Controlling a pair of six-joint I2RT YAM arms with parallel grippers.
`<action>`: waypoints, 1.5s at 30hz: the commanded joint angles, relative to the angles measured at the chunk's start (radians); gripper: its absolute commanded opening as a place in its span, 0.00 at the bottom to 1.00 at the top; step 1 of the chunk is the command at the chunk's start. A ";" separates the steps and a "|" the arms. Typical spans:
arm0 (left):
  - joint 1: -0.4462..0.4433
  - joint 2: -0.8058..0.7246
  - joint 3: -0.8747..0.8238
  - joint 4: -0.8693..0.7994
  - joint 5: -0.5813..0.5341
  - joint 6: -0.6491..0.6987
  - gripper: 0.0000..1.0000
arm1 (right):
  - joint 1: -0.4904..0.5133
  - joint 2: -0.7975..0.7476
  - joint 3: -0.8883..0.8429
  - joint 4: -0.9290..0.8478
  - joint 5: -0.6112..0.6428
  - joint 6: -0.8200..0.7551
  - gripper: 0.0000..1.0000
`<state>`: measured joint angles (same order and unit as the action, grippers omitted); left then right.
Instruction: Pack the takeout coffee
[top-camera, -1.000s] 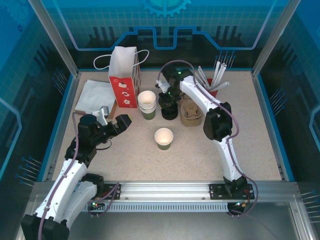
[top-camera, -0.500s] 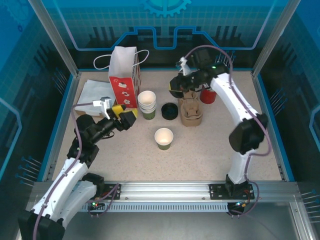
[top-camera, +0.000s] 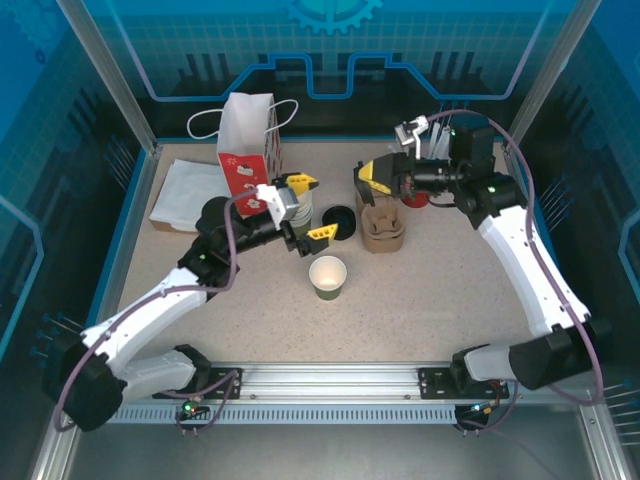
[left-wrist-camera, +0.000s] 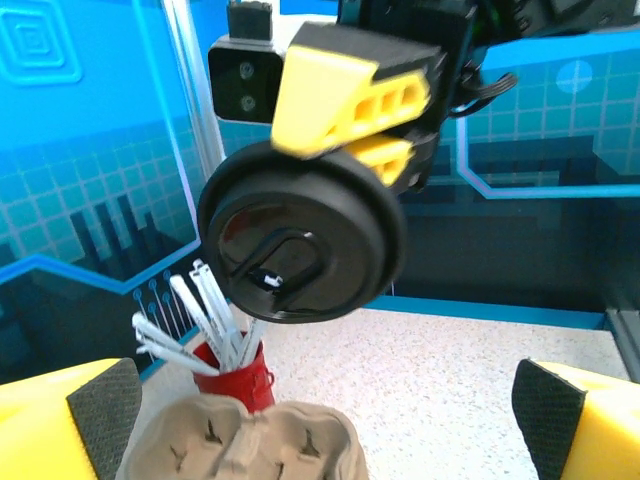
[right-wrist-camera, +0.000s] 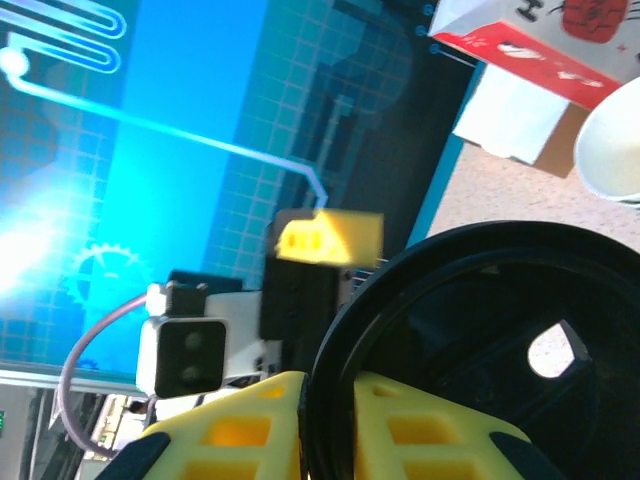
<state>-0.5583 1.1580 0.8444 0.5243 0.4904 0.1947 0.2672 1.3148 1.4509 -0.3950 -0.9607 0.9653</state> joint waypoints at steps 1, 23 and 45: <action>-0.046 0.069 0.084 0.087 0.052 0.118 0.99 | -0.011 -0.066 -0.043 0.108 -0.047 0.133 0.17; -0.109 0.196 0.203 0.110 0.054 0.147 0.86 | 0.047 -0.158 -0.142 0.223 0.000 0.258 0.17; -0.108 0.117 0.185 -0.089 0.018 0.250 0.72 | 0.060 -0.153 -0.111 -0.019 0.059 0.072 0.35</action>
<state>-0.6594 1.3273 1.0134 0.5163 0.5179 0.3824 0.3225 1.1763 1.3094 -0.3119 -0.9218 1.1198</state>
